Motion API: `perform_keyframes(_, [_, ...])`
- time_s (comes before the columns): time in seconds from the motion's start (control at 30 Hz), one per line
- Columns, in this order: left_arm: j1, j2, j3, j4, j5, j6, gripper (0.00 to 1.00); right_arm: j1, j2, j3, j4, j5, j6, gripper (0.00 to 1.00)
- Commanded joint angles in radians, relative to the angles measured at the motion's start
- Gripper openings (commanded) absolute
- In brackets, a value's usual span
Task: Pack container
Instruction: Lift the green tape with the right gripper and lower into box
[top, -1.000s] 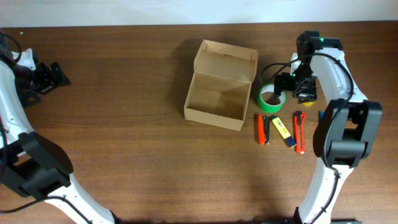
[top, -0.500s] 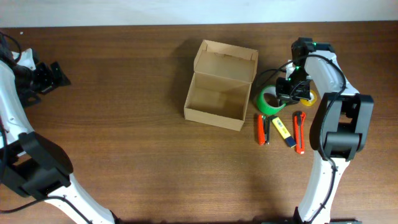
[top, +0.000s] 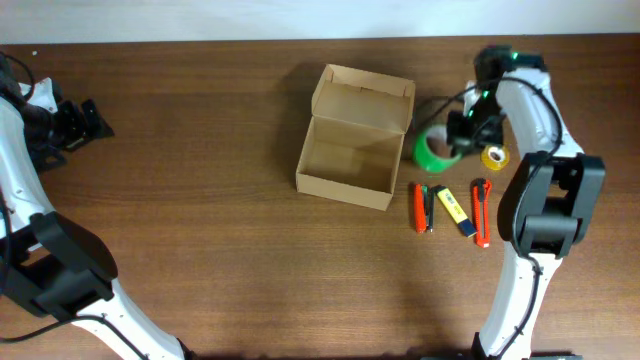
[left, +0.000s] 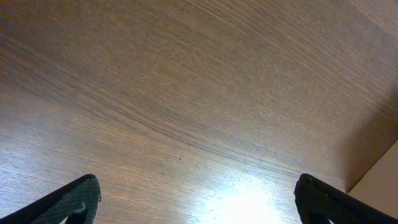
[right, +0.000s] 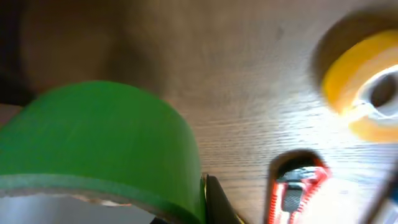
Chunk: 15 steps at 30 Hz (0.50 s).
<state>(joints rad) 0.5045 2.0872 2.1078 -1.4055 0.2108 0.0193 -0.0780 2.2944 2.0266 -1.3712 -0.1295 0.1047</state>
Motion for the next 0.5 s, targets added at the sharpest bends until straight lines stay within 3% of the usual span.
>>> perform_keyframes(0.0, [0.002,-0.006,-0.007,0.0,0.01,0.019,1.0,0.004,-0.011,0.183,-0.059,-0.017,-0.003,0.04])
perform_keyframes(0.3, [0.002,-0.006,-0.007,0.0,0.01,0.019,1.0,0.025,-0.011,0.703,-0.328,-0.029,0.053,0.04])
perform_keyframes(0.47, [0.002,-0.006,-0.007,0.0,0.01,0.019,0.99,0.102,-0.113,0.742,-0.328,-0.072,0.127,0.04])
